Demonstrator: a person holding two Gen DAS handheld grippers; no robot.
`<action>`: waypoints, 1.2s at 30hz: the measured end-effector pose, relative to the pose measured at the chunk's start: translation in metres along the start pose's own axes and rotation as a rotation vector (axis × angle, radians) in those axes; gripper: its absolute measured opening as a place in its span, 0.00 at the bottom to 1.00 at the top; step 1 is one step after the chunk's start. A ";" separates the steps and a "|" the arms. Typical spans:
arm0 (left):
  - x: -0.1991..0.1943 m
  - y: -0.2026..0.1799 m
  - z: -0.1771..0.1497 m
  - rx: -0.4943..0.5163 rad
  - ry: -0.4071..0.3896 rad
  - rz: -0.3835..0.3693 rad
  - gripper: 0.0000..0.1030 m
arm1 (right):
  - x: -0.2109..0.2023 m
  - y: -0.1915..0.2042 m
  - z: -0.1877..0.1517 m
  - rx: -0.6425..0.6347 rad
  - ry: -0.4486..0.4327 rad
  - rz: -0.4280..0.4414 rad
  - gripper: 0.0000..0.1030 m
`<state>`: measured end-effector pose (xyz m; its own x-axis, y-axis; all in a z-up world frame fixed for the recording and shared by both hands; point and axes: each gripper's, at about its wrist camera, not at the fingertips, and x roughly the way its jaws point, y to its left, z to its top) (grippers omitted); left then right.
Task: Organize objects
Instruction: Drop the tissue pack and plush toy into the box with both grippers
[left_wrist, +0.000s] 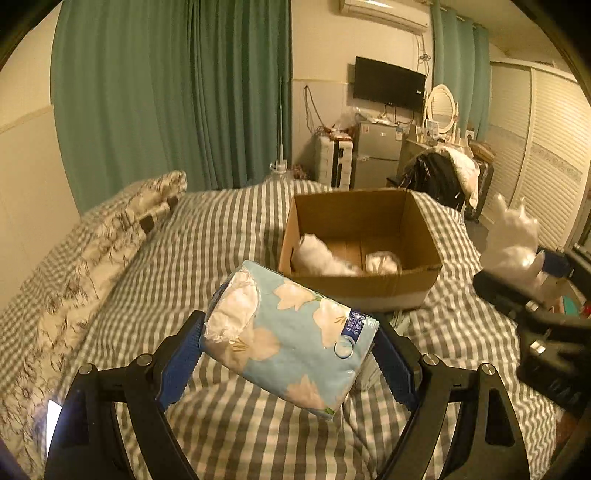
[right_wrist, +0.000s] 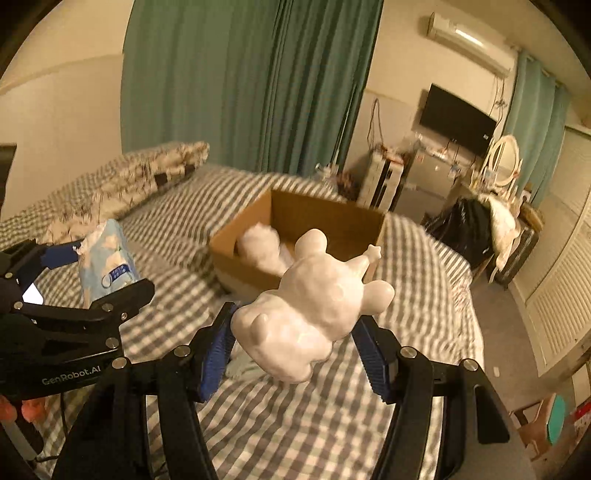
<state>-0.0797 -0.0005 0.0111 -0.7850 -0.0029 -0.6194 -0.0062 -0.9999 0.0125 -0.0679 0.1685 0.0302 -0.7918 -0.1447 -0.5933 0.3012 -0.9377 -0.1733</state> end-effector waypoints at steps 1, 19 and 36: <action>0.001 -0.001 0.007 0.007 -0.010 0.001 0.85 | -0.003 -0.004 0.005 0.001 -0.014 0.000 0.60; 0.110 -0.009 0.105 0.019 -0.074 -0.024 0.85 | 0.070 -0.054 0.093 0.014 -0.094 0.002 0.60; 0.198 -0.025 0.090 0.062 -0.035 -0.072 1.00 | 0.195 -0.068 0.092 0.055 -0.047 0.023 0.75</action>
<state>-0.2904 0.0253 -0.0417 -0.8022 0.0705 -0.5929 -0.1011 -0.9947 0.0186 -0.2915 0.1747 -0.0009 -0.8096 -0.1797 -0.5588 0.2907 -0.9498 -0.1156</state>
